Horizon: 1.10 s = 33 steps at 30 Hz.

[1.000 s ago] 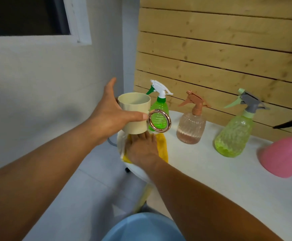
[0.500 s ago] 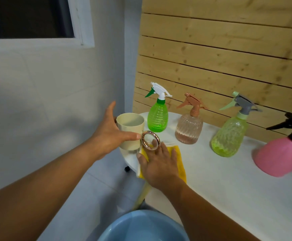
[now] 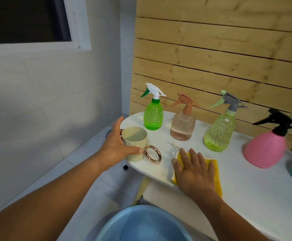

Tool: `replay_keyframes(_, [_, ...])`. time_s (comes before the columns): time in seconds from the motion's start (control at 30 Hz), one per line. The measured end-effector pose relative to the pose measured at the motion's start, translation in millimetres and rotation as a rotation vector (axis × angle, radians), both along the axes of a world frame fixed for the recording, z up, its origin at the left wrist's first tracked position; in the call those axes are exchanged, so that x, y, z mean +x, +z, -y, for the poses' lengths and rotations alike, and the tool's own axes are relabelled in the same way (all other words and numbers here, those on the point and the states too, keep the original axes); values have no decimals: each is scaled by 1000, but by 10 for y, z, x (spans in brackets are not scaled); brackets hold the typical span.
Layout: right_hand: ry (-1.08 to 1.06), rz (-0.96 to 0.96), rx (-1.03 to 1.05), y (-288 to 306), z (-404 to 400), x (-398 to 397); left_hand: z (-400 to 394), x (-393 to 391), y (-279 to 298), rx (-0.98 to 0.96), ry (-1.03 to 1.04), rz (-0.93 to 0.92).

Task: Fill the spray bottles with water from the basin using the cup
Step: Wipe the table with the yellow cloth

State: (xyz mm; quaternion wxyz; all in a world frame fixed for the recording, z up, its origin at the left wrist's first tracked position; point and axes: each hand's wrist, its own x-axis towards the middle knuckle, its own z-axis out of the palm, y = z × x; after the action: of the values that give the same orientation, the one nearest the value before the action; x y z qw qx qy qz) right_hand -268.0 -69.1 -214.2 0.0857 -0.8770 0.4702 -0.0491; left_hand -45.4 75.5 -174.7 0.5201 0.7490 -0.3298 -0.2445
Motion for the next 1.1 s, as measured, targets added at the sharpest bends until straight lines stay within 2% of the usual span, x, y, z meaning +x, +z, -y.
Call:
replay_keyframes(0.57, [-27,15,34,23,-25,2,-20,-150,46,1,11,129])
replay_keyframes(0.7, [-14,12,47,40,-39,21,2,-491,238,-137,120,392])
replay_keyframes(0.77, [-14,16,53,45,-17,-30,105,-698,322,-236,72,628])
replay_keyframes(0.83, [-22,22,60,44,15,-121,280,-888,351,-259,-73,806])
replay_keyframes(0.97, [-46,34,69,42,93,-391,646,-1217,160,-36,-414,802])
replay_keyframes(1.1, [-92,18,51,44,263,-836,909,-1334,-213,346,-551,779])
